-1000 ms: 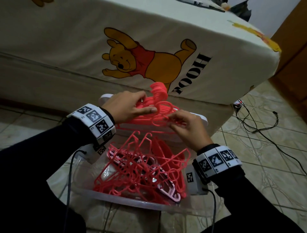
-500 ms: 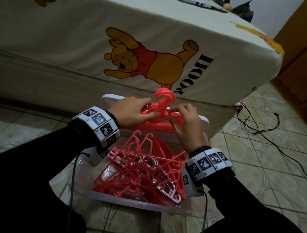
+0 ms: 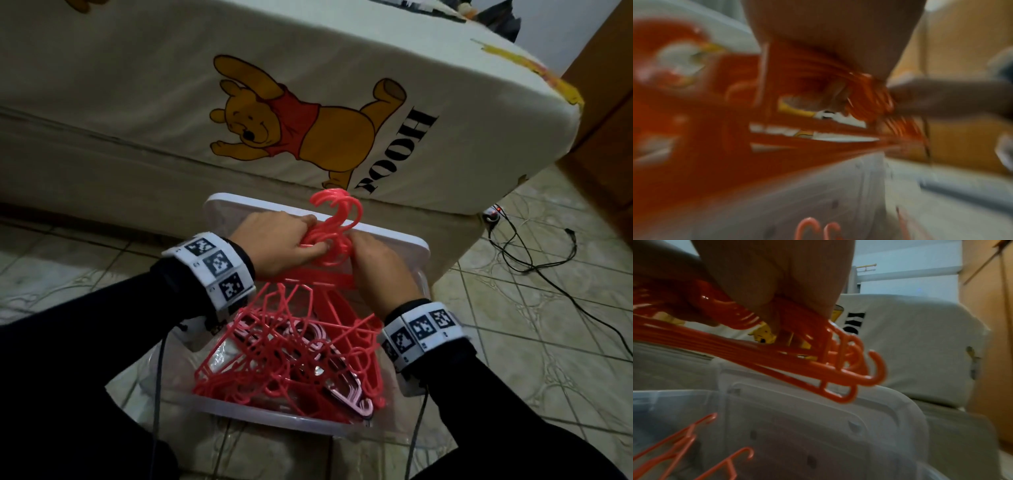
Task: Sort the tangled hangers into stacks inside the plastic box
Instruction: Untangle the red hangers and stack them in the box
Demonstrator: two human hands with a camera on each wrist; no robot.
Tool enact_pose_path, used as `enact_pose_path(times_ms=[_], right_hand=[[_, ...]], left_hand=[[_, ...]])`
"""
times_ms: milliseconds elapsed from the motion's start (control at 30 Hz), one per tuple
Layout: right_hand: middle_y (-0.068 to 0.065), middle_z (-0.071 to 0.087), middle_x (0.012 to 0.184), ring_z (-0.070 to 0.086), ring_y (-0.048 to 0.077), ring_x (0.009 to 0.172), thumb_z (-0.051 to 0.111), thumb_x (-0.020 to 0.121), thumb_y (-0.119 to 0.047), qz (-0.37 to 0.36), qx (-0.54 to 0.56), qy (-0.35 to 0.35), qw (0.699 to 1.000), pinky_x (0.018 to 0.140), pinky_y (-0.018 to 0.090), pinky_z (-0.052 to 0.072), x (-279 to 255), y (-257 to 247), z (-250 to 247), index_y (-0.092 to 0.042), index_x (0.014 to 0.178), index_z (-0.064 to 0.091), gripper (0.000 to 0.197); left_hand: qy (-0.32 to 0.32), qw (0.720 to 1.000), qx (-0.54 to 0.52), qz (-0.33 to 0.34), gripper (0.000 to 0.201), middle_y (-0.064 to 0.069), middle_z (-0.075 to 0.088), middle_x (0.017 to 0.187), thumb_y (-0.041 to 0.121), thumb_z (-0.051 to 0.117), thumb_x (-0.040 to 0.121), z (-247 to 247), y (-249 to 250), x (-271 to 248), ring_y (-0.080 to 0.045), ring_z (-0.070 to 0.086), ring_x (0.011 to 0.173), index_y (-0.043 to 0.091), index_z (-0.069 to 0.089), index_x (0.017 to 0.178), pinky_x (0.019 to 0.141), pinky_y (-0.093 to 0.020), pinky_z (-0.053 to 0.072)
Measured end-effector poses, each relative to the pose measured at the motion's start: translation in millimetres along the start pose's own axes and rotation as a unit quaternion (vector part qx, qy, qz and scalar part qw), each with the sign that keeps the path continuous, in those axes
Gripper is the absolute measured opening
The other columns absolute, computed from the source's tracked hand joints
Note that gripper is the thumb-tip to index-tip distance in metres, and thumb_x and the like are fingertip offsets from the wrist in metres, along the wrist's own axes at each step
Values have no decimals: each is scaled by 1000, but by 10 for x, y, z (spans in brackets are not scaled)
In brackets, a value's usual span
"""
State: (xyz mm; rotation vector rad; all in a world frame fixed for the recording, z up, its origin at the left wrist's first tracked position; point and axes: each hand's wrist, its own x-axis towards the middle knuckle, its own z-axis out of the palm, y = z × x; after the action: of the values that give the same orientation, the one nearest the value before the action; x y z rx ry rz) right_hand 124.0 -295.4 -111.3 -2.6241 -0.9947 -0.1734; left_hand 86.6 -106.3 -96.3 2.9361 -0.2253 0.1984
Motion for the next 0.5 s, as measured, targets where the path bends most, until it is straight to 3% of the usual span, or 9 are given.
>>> enact_pose_path(times_ms=[133,200,300,400,500], right_hand=[[5,61,113,56,21,104,54,92,-18,-17,-27,-2,999,92,35,44,-17,-122,108,-14,114,52,22],[6,60,114,55,22,106,53,92,-18,-19,-32,-11,999,93,37,43,-9,-120,108,-13,116,51,25],[9,62,111,57,25,104,54,89,-25,-31,-20,-14,999,87,32,42,13,-92,31,-10,114,53,29],[12,63,101,59,31,95,52,89,-13,-24,-22,31,999,72,29,32,36,-64,-53,-8,104,55,16],[11,62,99,57,31,93,51,89,-10,-22,-57,43,997,76,36,39,57,-71,-54,-9,103,54,14]], left_hand=[[22,998,67,-3,48,9,36,57,63,3,79,50,96,-64,-7,33,48,27,33,89,47,-27,16],[11,998,54,2,42,9,37,58,59,5,81,78,85,-60,-10,35,49,26,31,91,48,-29,18],[-9,999,-31,-19,32,9,48,66,56,26,89,58,8,-19,-20,53,66,26,38,92,56,-31,32],[-4,997,-42,-62,50,3,59,77,72,32,80,-3,-88,6,-21,56,75,28,50,96,63,-32,40],[9,999,-22,-47,51,2,62,78,70,32,82,13,-80,17,-21,59,77,27,57,93,64,-32,40]])
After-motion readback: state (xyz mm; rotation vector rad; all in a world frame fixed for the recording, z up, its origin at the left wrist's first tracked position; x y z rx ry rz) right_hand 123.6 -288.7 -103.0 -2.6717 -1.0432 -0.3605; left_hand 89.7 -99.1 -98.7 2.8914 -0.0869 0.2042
